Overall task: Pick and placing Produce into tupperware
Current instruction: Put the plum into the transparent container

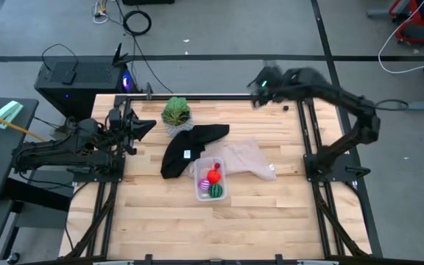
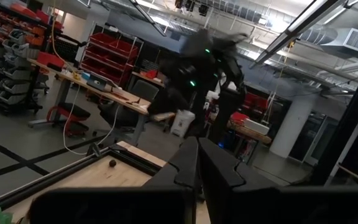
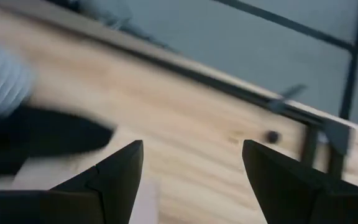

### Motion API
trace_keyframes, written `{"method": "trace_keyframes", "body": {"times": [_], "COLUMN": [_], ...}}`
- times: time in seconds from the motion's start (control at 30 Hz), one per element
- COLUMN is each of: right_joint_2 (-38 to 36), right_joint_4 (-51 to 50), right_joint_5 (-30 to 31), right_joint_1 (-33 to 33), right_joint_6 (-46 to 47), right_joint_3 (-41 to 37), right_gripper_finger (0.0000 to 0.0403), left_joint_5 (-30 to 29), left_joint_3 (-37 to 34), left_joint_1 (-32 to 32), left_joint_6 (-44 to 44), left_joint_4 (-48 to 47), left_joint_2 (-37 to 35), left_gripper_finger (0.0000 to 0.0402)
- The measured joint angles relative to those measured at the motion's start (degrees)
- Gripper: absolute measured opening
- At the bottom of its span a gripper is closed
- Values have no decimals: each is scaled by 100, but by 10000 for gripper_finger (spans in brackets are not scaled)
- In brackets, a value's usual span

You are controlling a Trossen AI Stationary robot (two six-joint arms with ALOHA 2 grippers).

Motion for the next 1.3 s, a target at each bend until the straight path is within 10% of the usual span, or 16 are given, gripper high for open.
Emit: {"method": "trace_keyframes", "body": {"times": [0.43,1.3], "right_joint_2": [-289,699], "right_joint_4": [-231,-52], "right_joint_5": [-701,-864], "right_joint_1": [-2325,-2472], "right_joint_6": [-87,194], "right_joint_3": [0,-687], "right_gripper_finger": [279,279], "left_joint_5": [-2,-2], "left_joint_3": [0,0], "left_joint_1": [-2,-1], "left_joint_6": [-111,-96], "left_joint_4": [0,0], "left_joint_2": [2,1], "left_gripper_finger": [21,16]}}
